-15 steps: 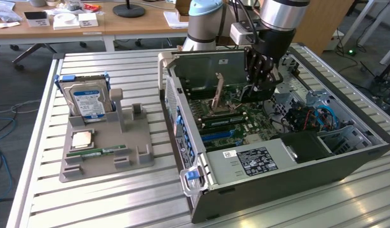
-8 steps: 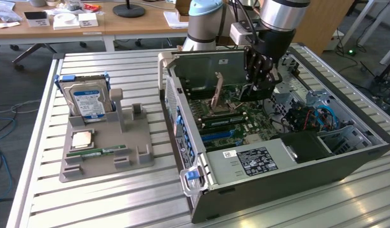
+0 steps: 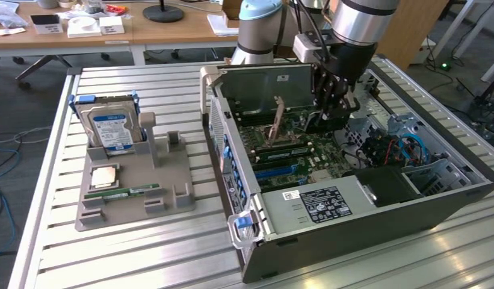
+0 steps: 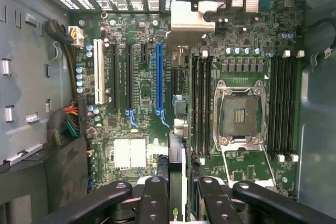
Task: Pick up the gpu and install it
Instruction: 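Insert the gpu into the slot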
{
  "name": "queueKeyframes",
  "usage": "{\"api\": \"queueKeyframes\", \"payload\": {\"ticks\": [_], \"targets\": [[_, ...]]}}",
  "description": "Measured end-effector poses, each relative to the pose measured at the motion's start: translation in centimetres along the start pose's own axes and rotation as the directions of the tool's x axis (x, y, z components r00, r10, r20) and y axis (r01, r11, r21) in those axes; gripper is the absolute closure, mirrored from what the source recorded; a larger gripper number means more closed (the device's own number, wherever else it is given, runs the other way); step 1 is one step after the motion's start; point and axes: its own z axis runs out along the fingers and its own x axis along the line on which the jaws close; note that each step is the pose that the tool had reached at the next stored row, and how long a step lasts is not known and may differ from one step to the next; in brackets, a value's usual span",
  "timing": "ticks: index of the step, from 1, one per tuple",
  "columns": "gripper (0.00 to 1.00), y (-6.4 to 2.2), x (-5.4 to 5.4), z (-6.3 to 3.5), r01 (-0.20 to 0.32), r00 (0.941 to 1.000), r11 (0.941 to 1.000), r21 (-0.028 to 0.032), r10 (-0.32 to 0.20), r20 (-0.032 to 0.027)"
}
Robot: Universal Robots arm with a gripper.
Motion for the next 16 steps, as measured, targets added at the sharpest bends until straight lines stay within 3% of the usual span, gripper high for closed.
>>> {"api": "queueKeyframes", "payload": {"ticks": [11,16], "targets": [[0.74,0.04,0.0,1.03,0.0,1.0,1.0,0.0001,0.0,0.0002],[0.74,0.05,0.0,1.05,0.0,1.0,1.0,0.0001,0.0,0.0]]}}
